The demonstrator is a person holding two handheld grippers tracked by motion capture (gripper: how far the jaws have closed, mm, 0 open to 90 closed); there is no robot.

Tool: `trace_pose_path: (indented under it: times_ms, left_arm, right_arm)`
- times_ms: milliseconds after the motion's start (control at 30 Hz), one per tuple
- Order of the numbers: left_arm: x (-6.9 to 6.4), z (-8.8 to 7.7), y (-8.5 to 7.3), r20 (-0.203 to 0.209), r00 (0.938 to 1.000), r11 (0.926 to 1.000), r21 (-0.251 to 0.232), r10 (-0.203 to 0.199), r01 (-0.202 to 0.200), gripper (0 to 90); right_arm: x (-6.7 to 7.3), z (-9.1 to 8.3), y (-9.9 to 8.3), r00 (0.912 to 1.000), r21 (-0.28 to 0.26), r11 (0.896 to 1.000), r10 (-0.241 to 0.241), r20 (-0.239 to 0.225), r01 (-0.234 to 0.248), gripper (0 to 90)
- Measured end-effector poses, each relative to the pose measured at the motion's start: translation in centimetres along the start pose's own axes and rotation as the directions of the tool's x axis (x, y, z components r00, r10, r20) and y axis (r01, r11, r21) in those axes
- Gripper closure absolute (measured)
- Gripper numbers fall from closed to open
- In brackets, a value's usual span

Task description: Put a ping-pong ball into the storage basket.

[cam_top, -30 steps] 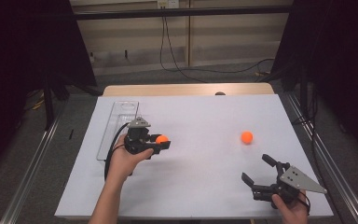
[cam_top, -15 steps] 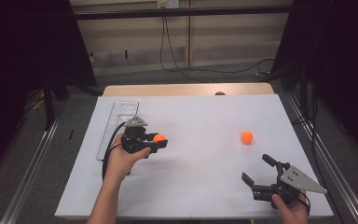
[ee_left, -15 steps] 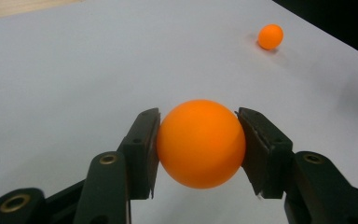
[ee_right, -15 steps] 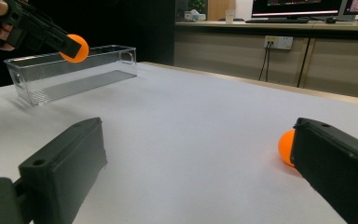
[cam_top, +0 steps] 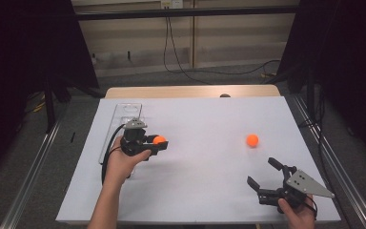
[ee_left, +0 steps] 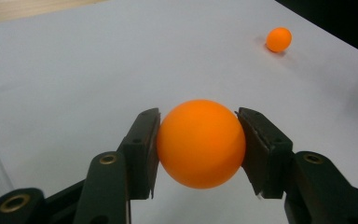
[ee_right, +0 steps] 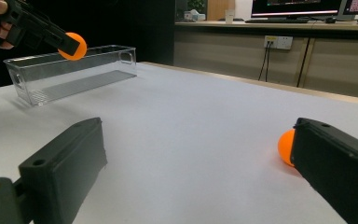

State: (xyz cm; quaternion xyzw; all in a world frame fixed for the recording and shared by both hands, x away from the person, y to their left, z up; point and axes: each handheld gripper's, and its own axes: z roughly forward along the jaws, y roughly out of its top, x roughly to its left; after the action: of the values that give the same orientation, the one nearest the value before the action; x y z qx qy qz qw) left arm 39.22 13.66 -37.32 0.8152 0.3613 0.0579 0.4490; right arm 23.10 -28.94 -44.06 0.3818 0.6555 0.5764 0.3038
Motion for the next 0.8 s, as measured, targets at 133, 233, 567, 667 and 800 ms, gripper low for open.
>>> trace_pose_path:
  times_ms: [133, 233, 567, 667, 800]
  left_arm:
    - [0.13, -0.09, -0.02, -0.006, 1.0, 1.0, 0.003, 0.001, -0.001, 50.6]
    - [0.24, -0.16, -0.02, -0.013, 0.9999, 1.0, 0.0, 0.001, -0.001, 50.6]
    - [0.62, -0.59, -0.04, -0.032, 0.9995, 0.9999, -0.012, -0.005, 0.005, 50.6]
    - [0.72, -0.72, -0.05, -0.036, 0.9993, 0.9999, -0.01, -0.01, 0.009, 50.6]
    - [0.85, -0.82, -0.06, -0.043, 0.999, 0.9999, -0.011, -0.01, 0.01, 50.6]
  right_arm:
    - [0.0, -0.01, 0.0, 1.0, 0.0, 1.0, -0.001, 0.0, 0.001, 2.7]
    - [0.0, -0.01, 0.01, 1.0, 0.0, 1.0, -0.001, 0.0, 0.001, 2.7]
    - [0.0, 0.0, 0.01, 1.0, 0.0, 1.0, 0.0, -0.001, 0.0, 2.8]
    - [0.01, 0.0, 0.01, 1.0, 0.0, 1.0, -0.002, 0.0, 0.002, 2.8]
    - [0.0, -0.01, 0.01, 1.0, 0.0, 1.0, -0.002, 0.0, 0.002, 2.8]
